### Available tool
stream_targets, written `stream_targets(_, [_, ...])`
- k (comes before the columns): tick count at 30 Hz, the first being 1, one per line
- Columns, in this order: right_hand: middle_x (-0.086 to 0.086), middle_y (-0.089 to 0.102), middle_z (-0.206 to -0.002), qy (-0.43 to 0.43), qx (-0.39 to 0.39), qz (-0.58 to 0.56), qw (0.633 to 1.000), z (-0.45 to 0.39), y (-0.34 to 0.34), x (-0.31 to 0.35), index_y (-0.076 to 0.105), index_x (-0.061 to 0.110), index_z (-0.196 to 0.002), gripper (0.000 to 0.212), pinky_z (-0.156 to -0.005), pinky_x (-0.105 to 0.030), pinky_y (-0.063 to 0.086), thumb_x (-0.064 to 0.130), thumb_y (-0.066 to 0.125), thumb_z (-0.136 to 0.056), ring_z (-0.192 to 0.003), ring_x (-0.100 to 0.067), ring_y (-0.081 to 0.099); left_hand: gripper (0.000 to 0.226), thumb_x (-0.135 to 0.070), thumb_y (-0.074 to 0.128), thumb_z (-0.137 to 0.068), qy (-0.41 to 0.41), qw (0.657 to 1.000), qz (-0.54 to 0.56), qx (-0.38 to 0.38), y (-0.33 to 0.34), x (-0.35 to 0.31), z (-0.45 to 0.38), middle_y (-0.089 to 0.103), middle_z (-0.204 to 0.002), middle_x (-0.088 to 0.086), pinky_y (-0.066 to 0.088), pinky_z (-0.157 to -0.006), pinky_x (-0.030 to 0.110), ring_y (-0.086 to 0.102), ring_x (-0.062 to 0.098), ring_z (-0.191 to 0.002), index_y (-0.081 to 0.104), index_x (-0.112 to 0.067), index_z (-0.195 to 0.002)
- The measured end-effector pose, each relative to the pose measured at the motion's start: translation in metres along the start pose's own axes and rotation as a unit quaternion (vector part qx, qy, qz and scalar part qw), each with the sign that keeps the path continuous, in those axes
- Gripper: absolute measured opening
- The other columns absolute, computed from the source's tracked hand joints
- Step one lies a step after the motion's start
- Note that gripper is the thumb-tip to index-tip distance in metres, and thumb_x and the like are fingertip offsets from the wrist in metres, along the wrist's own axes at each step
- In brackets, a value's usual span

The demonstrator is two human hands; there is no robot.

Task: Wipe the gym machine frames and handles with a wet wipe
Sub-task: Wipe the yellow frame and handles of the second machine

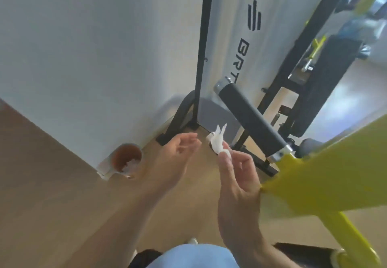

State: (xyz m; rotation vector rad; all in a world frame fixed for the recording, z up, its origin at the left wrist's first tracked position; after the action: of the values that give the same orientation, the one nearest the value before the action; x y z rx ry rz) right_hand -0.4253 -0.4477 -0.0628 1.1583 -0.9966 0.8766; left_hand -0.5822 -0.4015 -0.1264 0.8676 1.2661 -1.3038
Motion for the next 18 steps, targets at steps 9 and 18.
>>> stream_targets(9, [0.006, 0.054, -0.139, -0.174, 0.037, 0.606, 0.775, -0.025, 0.018, -0.012, 0.066, 0.021, -0.111, 0.030, -0.115, -0.041, 0.036, 0.044, 0.050, -0.100, -0.141, -0.016, 0.036, 0.021, -0.046, 0.058, -0.097, 0.080, 0.976, -0.033, 0.202, 0.031, -0.022, -0.045, 0.072, -0.114, -0.021, 0.060, -0.093, 0.040, 0.070, 0.009, -0.110, 0.067, -0.047, -0.116])
stream_targets(18, [-0.001, 0.057, -0.131, 0.055, 0.049, 0.783, 0.618, -0.067, 0.039, -0.004, 0.045, 0.019, -0.138, 0.051, -0.097, -0.033, 0.033, 0.043, 0.058, -0.095, -0.120, -0.020, 0.048, 0.019, -0.032, 0.068, -0.094, 0.098, 0.941, -0.001, 0.323, 0.026, -0.021, -0.068, 0.077, -0.107, -0.014, 0.058, -0.089, 0.028, 0.071, 0.008, -0.104, 0.074, -0.029, -0.112])
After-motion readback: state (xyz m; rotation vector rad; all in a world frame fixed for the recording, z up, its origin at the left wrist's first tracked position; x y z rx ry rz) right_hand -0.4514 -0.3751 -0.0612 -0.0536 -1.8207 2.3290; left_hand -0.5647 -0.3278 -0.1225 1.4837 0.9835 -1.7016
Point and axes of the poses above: each hand's wrist, its own z-axis away from the middle knuckle, its own y-axis out of the palm, x = y × z, the point moved 7 cm from there along -z, towards the middle knuckle
